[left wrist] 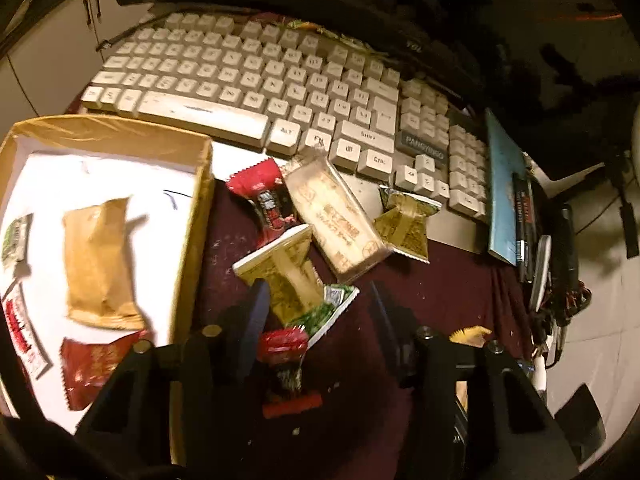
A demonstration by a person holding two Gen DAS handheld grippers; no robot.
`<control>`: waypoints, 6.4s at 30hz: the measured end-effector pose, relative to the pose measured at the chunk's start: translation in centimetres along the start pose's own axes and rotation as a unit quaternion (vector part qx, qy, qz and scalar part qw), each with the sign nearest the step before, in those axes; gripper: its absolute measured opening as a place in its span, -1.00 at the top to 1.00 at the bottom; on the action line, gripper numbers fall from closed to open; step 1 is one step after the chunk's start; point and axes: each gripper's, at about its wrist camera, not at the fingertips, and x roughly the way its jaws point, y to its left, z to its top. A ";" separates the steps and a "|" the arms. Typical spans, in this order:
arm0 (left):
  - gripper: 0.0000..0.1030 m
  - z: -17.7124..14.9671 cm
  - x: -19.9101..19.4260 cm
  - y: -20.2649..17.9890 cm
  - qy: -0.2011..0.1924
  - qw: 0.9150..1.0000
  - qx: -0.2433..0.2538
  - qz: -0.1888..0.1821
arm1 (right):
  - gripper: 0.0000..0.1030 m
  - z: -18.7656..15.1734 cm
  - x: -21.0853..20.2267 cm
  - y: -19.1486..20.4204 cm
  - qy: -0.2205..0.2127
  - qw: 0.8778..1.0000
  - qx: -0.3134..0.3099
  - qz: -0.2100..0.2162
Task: Organize snacks
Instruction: 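Grasp the square biscuit pack with the right gripper while the left grasps a gold-wrapped snack, then carry the biscuit pack and gold snack over the tray and release, then grasp a red candy with the left gripper while the right grasps a green-gold packet, then carry the red candy and green-gold packet into the tray and open both grippers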
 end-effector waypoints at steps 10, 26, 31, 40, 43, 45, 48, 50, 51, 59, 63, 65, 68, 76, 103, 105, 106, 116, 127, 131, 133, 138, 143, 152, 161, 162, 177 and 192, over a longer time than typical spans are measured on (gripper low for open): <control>0.73 -0.9 1.3 -2.1 -0.026 0.994 0.065 0.078 | -0.34 -0.1 0.2 0.1 0.003 1.000 -0.002 0.010; 0.80 -3.5 -8.8 -0.5 -0.082 0.989 0.076 -0.098 | -0.34 -0.2 -0.1 -0.2 -0.010 0.999 0.003 0.036; 0.80 -4.6 -12.9 3.2 -0.122 0.987 0.040 -0.094 | -0.34 -0.3 -0.9 1.1 -0.019 0.998 -0.028 0.045; 0.79 -7.7 -15.7 10.5 -0.150 0.988 -0.004 -0.026 | -0.34 -0.8 -2.3 7.8 -0.017 0.989 -0.101 0.108; 0.79 -8.8 -15.8 12.6 -0.152 0.988 -0.017 -0.005 | -0.34 -1.0 -1.9 10.2 0.000 0.983 -0.120 0.139; 0.79 -9.3 -15.7 14.1 -0.147 0.989 -0.029 -0.003 | -0.34 -1.4 -1.5 12.1 0.013 0.978 -0.137 0.156; 0.79 -9.8 -15.4 15.7 -0.143 0.989 -0.041 0.010 | -0.34 -2.3 -0.9 14.8 0.031 0.971 -0.163 0.172; 0.79 -10.2 -15.3 16.8 -0.141 0.988 -0.049 0.023 | -0.34 -2.9 -0.4 16.9 0.042 0.964 -0.190 0.181; 0.79 -10.3 -15.3 17.3 -0.141 0.988 -0.053 0.025 | -0.34 -3.3 -0.1 18.1 0.049 0.960 -0.205 0.183; 0.79 -10.8 -14.4 20.4 -0.130 0.987 -0.074 0.052 | -0.34 -5.2 3.7 23.8 0.106 0.937 -0.285 0.170; 0.79 -11.0 -13.0 21.5 -0.111 0.988 -0.081 0.066 | -0.34 -6.2 5.7 24.6 0.131 0.933 -0.295 0.160; 0.79 -11.1 -12.5 22.1 -0.104 0.989 -0.089 0.064 | -0.34 -6.7 6.2 24.9 0.135 0.932 -0.301 0.151; 0.79 -11.1 -12.2 22.4 -0.103 0.988 -0.090 0.071 | -0.34 -7.3 6.5 25.0 0.141 0.930 -0.310 0.135; 0.77 -11.2 -12.0 22.3 -0.103 0.987 -0.088 0.088 | -0.36 -7.4 6.6 25.0 0.145 0.931 -0.306 0.136; -0.22 -7.7 -5.5 -0.9 -0.065 0.986 0.145 0.052 | -0.07 4.3 0.7 2.1 0.025 0.998 0.016 0.060; -0.13 -7.1 -4.6 -1.1 -0.056 0.986 0.145 0.053 | -0.04 4.8 1.1 1.7 0.030 0.997 0.025 0.061; -0.11 -6.8 -4.1 -1.3 -0.053 0.986 0.147 0.055 | -0.03 5.0 1.2 1.7 0.032 0.997 0.025 0.061; 0.34 -6.0 0.4 -1.9 -0.002 0.983 0.159 0.096 | -0.04 8.7 6.7 1.9 0.057 0.992 0.089 0.066; 0.62 -6.3 -1.1 -0.7 -0.030 0.988 0.138 0.054 | 0.43 9.2 11.2 2.7 0.067 0.994 0.071 0.049; 0.62 -6.4 -2.2 -0.2 -0.036 0.991 0.125 0.033 | 0.47 8.9 11.3 2.5 0.061 0.994 0.071 0.063; 0.62 -6.7 -3.0 0.1 -0.042 0.992 0.120 0.018 | 0.52 8.9 11.1 2.2 0.056 0.993 0.078 0.071; 0.62 -6.9 -5.8 1.0 -0.058 0.993 0.099 -0.013 | 0.52 8.7 7.3 1.8 -0.003 0.993 0.088 0.083; 0.62 -7.5 -10.3 4.2 -0.101 0.993 0.058 -0.033 | 0.52 6.9 2.5 3.5 -0.040 0.988 0.058 0.138; 0.62 -7.1 -13.3 12.8 -0.139 0.989 -0.026 0.032 | 0.52 3.8 2.3 12.4 0.027 0.968 -0.061 0.242; 0.62 -5.6 -10.6 16.2 -0.113 0.992 -0.046 0.036 | 0.52 3.4 7.0 18.5 0.082 0.969 -0.139 0.186; 0.62 -5.2 -10.3 16.1 -0.112 0.992 -0.044 0.039 | 0.52 3.5 7.8 18.8 0.093 0.969 -0.139 0.180; 0.60 -2.0 -6.7 17.4 -0.078 0.992 -0.035 0.093 | 0.46 3.9 12.6 21.3 0.107 0.972 -0.197 0.074; -0.60 -6.6 -12.0 10.8 -0.184 0.978 0.012 0.093 | -0.31 4.0 4.7 13.5 0.045 0.986 -0.097 0.126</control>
